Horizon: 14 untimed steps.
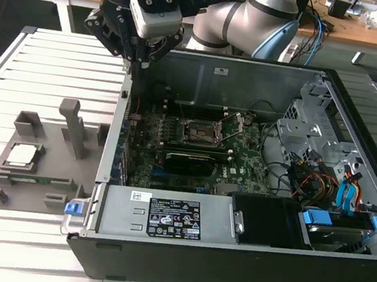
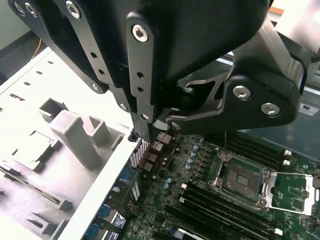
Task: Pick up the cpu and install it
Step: 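Reach for the cpu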
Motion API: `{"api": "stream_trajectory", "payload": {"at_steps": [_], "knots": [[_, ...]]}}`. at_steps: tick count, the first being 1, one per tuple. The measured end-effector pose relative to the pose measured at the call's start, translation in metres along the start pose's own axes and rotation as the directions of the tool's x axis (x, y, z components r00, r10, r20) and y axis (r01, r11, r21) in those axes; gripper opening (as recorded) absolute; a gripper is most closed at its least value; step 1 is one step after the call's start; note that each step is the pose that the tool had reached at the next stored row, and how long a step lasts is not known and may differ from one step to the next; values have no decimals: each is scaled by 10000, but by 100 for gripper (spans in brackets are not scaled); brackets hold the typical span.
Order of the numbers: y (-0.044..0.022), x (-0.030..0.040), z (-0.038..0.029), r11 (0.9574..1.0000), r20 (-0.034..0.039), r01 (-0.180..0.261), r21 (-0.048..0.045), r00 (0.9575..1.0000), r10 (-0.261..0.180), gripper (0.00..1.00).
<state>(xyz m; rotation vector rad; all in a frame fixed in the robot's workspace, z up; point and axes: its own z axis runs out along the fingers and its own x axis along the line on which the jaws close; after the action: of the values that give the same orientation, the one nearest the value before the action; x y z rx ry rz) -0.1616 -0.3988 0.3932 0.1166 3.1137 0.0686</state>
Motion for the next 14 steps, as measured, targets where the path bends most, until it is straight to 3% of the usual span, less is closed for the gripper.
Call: {"api": "stream_trajectory", "payload": {"at_steps": [4,14], "knots": [[-7,86,-2,10000,1,1,0,10000,-1,11],[-37,500,-11,10000,0,0,0,10000,0,11]]}}
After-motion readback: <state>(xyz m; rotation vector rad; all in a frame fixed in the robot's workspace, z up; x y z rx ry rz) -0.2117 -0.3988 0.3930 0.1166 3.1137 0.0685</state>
